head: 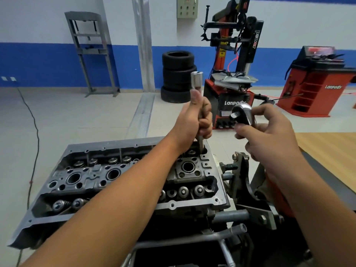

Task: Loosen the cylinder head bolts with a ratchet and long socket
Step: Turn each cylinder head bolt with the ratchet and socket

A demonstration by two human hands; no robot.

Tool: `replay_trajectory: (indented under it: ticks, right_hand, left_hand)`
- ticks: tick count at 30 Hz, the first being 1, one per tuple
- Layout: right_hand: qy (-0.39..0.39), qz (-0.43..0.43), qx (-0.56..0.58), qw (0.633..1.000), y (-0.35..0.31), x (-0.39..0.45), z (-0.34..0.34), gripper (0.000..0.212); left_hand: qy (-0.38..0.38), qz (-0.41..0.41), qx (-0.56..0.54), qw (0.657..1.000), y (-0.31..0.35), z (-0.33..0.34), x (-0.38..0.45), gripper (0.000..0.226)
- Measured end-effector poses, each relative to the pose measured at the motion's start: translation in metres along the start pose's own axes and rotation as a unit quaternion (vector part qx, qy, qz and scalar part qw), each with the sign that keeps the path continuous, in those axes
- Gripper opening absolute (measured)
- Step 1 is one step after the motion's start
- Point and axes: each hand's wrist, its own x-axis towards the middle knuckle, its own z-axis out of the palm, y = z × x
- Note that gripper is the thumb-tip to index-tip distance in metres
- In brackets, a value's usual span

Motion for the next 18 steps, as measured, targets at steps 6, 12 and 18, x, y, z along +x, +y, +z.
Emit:
replay_trajectory:
  ticks: [6, 12, 18]
  right_hand:
    - [0.033, -0.111, -0.094, 0.989, -0.041, 0.027, 0.005, 0.036]
    - [0.04, -0.26, -0.268, 0.927, -0.078, 0.039, 0.021, 0.021]
    - [0.09, -0.366, -0.308, 0.874, -0.076, 0.035, 0.023, 0.021]
  left_hand:
    - [-0.047, 0.014, 0.014, 0.999, -0.005, 0.005, -0.007, 0.039]
    - [-0.026, 0.023, 0.018, 0.999, -0.006, 0.002, -0.014, 0.04]
    - [-0.038, 0.025, 0.018, 0.999, -0.006, 0.006, -0.017, 0.037]
